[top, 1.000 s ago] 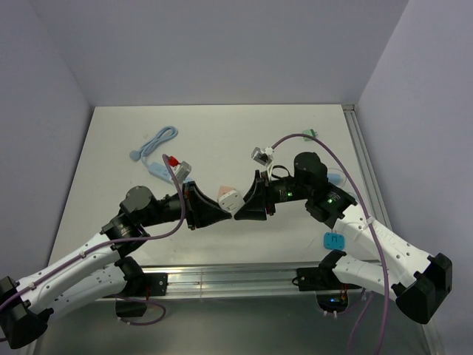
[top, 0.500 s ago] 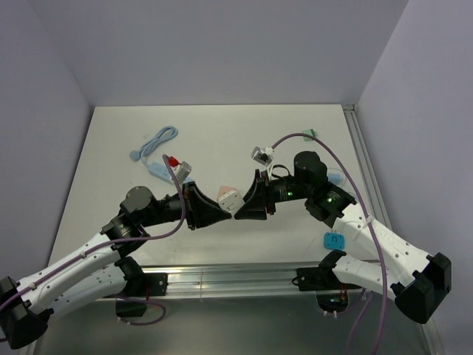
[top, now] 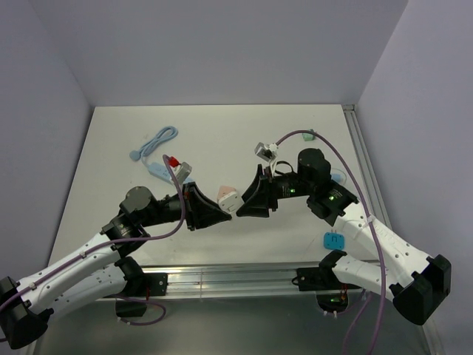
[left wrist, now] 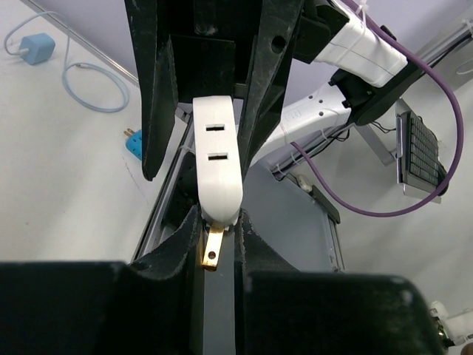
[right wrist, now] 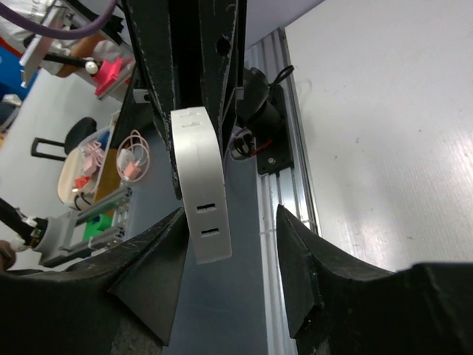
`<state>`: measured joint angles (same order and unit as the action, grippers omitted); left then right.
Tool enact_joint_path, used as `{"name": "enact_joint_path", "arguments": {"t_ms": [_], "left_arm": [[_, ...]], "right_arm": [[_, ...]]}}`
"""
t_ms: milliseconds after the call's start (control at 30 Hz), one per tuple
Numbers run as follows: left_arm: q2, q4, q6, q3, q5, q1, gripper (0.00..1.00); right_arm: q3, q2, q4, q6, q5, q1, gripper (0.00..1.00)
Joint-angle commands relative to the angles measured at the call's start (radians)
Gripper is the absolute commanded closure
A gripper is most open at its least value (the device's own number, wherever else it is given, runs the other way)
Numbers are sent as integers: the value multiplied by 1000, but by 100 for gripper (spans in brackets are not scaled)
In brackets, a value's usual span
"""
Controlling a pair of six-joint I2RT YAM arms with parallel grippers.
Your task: Insert the plug
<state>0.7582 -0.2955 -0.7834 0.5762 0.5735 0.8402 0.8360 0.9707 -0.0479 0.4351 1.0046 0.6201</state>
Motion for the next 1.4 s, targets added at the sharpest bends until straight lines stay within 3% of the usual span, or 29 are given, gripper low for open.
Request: {"name": "enact_joint_path", "arguments": {"t_ms": [0, 133, 233, 300, 433, 467, 500, 533, 600, 633, 900, 1000, 1033, 1367], "left_arm": [[-5, -71, -19, 7, 55, 7, 100], [22, -88, -25, 10, 43, 7, 100], [59, -88, -28, 37, 45, 7, 100], [72, -80, -28, 50, 39, 7, 100], [69, -10, -5, 82, -35, 7, 99], [66, 37, 1, 88, -75, 7, 95], [63, 59, 9, 94, -95, 7, 86], [58, 79, 12, 102, -110, 7, 64], [46, 140, 25, 109, -153, 7, 4], [40, 163, 32, 120, -170, 7, 1], [-7, 153, 33, 105, -173, 7, 2], [21, 119, 27, 103, -132, 7, 18], [27, 107, 26, 100, -115, 7, 28], [46, 18, -2, 73, -14, 7, 53]], "right_arm": [[8, -1, 126, 49, 32, -16, 44], [-9, -9, 166, 53, 98, -5, 48], [-18, -10, 166, 59, 106, 1, 74], [-26, -12, 160, 60, 106, 0, 96], [-34, -38, 110, 39, 80, 0, 100], [-28, -50, 88, 18, 53, 1, 100], [-25, -55, 70, 7, 39, 0, 100], [-18, -59, 27, -1, 26, 1, 100], [-6, -69, -12, -31, -7, -2, 100], [-2, -72, -51, -42, -17, -2, 100], [-61, -104, -60, -1, -12, 0, 100], [-67, -118, -47, 24, -18, 0, 100], [-69, -118, -35, 30, -12, -2, 100], [-77, -102, 31, 96, 37, 0, 100]]}}
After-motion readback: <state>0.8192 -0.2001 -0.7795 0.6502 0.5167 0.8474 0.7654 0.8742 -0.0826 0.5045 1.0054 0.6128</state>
